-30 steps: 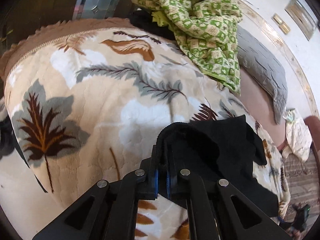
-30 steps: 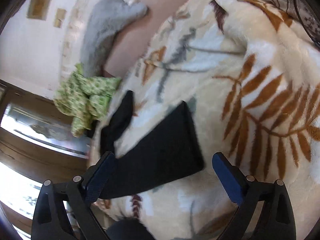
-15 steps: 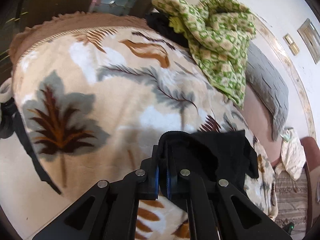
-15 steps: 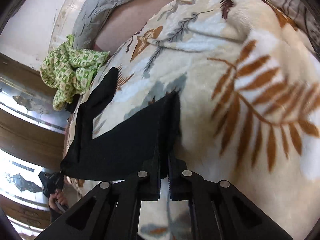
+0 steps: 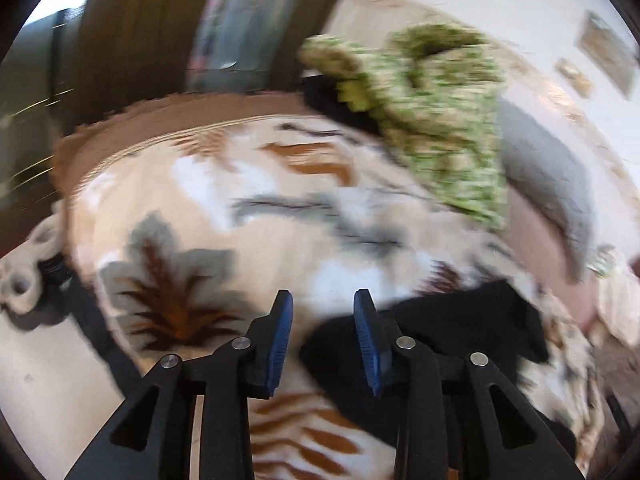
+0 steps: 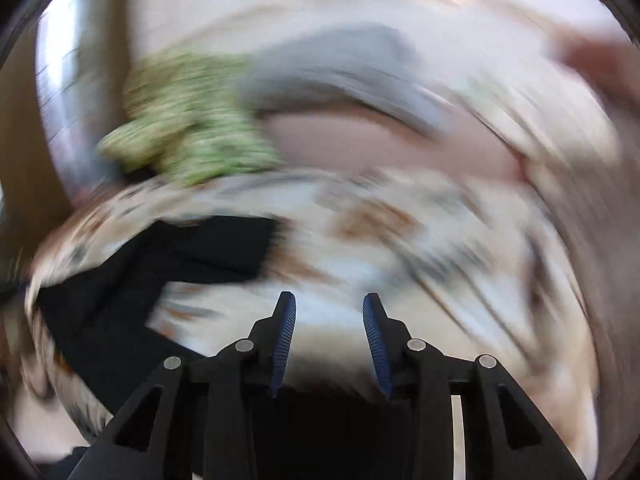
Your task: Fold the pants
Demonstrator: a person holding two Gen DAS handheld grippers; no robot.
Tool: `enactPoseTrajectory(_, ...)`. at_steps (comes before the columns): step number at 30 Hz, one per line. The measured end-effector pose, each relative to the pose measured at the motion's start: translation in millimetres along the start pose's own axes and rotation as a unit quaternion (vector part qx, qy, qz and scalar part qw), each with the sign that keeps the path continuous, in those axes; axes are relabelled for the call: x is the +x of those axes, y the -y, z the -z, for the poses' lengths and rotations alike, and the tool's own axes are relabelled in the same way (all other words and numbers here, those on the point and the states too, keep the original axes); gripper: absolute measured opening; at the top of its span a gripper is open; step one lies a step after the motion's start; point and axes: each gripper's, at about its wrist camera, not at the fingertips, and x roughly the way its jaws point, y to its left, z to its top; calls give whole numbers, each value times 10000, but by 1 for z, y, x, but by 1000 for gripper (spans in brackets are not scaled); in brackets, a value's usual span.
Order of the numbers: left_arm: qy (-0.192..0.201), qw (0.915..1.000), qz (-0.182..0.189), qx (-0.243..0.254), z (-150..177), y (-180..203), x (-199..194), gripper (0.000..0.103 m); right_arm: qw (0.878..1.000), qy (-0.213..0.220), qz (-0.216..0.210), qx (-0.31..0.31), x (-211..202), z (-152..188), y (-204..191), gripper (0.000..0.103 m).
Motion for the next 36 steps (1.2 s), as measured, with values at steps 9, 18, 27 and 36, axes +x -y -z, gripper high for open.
enactPoseTrajectory(9, -1521, 9710, 1843, 48, 69, 58, 42, 38, 9651, -626, -1190, -2248, 141, -54, -155, 40)
enactPoseTrajectory(18, -1886, 9519, 2413, 64, 72, 54, 71, 39, 9396, -1186, -640, -3146, 211, -38, -184, 43)
enactPoseTrajectory(27, -2081, 9398, 2708, 93, 69, 61, 90, 55, 9904, -558, -18, -1265, 172, -80, -118, 6)
enactPoseTrajectory(36, -1966, 9604, 1961, 238, 56, 84, 118, 41, 9842, 3, -788, 1583, 54, -65, 24, 6)
